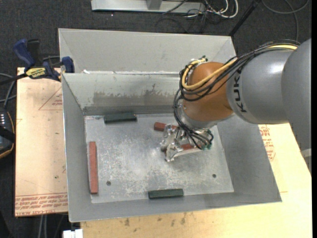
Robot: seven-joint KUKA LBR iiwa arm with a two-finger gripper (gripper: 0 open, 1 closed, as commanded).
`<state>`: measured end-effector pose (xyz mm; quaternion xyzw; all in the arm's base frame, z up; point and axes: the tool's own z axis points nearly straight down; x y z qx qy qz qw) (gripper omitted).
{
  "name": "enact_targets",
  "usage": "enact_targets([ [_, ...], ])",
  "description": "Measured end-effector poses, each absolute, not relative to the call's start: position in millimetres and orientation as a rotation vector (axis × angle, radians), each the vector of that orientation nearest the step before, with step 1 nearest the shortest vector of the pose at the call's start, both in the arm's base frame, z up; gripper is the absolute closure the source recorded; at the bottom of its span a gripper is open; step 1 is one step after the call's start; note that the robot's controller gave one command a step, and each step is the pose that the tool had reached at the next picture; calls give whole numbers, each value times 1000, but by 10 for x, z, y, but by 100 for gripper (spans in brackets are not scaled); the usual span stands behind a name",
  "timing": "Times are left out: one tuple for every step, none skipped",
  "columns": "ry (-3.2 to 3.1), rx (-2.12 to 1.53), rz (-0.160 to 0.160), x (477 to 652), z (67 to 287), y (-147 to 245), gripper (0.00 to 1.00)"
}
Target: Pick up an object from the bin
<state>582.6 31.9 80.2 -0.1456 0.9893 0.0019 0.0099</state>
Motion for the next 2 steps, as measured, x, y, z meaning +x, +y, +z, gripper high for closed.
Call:
enact_targets([
  [3088, -455, 6, 5826, 802, 318, 100],
  [3111, -460, 4, 5830, 1142, 263, 100],
])
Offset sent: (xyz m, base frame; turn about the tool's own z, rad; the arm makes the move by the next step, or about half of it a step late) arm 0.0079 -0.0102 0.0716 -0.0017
